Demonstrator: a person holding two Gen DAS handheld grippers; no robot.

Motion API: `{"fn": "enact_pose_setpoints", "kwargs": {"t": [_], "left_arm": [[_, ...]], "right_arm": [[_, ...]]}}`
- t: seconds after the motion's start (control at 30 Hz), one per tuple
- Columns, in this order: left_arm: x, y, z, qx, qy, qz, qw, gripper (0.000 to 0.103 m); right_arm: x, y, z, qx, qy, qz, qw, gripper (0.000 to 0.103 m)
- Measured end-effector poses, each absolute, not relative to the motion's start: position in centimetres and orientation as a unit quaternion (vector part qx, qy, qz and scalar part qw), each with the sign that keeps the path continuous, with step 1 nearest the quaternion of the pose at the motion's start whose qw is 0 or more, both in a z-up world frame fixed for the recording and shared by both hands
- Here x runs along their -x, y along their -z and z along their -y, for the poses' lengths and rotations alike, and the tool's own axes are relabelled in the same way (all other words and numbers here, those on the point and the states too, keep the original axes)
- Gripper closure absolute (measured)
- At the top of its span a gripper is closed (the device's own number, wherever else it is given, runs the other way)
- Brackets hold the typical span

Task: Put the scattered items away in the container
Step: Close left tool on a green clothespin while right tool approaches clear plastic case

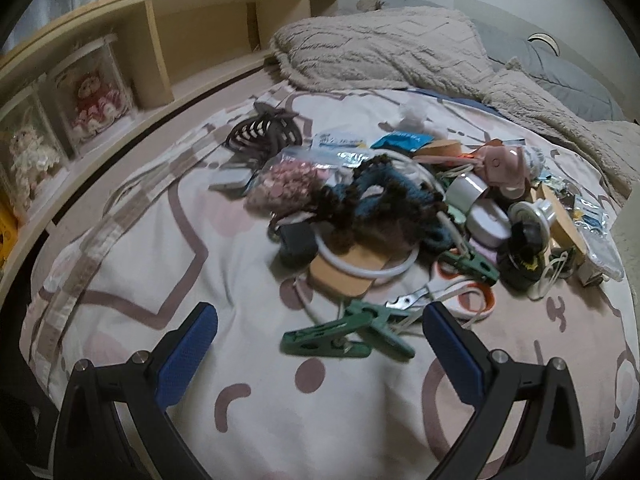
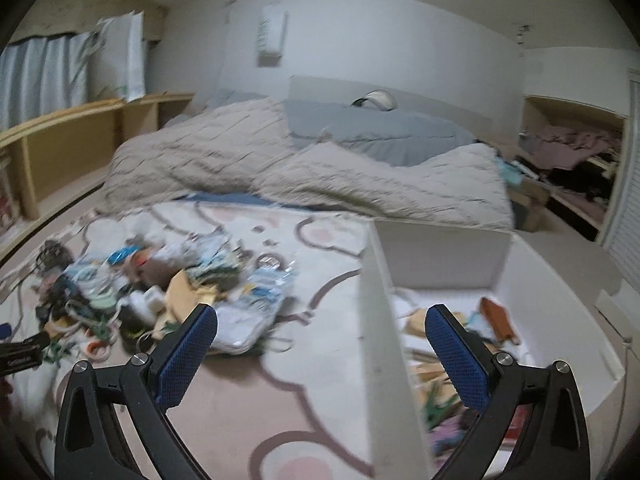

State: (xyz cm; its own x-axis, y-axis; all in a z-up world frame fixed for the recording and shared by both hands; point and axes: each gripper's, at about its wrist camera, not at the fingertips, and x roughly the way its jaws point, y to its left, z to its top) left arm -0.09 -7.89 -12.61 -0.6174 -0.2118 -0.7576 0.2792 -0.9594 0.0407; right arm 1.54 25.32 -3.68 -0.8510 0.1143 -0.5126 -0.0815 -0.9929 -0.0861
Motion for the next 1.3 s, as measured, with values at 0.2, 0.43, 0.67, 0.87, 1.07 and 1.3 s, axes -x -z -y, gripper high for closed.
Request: {"fn": "enact_pose_setpoints", "kwargs": {"t": [0.2, 0.43, 0.67, 0.87, 1.07, 1.3], "left_arm": [[-0.6, 13.7, 8.5, -0.432, 0.889, -0.049, 0.146, 0.0], [-0.8, 15.1, 9.4, -0.459, 0.874, -0.064, 0.146, 0.0], [-0.5, 16.2, 9.5, -0.47, 0.867, -0.068, 0.151, 0.0], [-0.4, 16.4, 9.6, -0.467, 0.868, -0.07, 0.154, 0.0], [-0.5, 16.5, 9.5, -0.466, 0.868, -0.068, 0.157, 0.0], [-0.7, 16.7, 9.6, -0.449, 0.874, -0.082, 0.167, 0.0]], "right_arm": [[0.0, 6.5, -23.4, 0.326, -0.945, 0.023, 0.009, 0.0], [1.7, 9.8, -23.0, 0.385, -0.923, -0.008, 0.0, 0.0], [2.8, 12.7, -22.1, 0.43, -0.903, -0.001, 0.005, 0.0], [3.2, 14.6, -20.7, 0.453, -0.891, 0.026, 0.001, 0.0], [3.2, 15.9, -19.6, 0.467, -0.883, 0.048, 0.004, 0.0], [3.1, 16.2, -19.7, 0.469, -0.882, 0.042, 0.004, 0.0]]}}
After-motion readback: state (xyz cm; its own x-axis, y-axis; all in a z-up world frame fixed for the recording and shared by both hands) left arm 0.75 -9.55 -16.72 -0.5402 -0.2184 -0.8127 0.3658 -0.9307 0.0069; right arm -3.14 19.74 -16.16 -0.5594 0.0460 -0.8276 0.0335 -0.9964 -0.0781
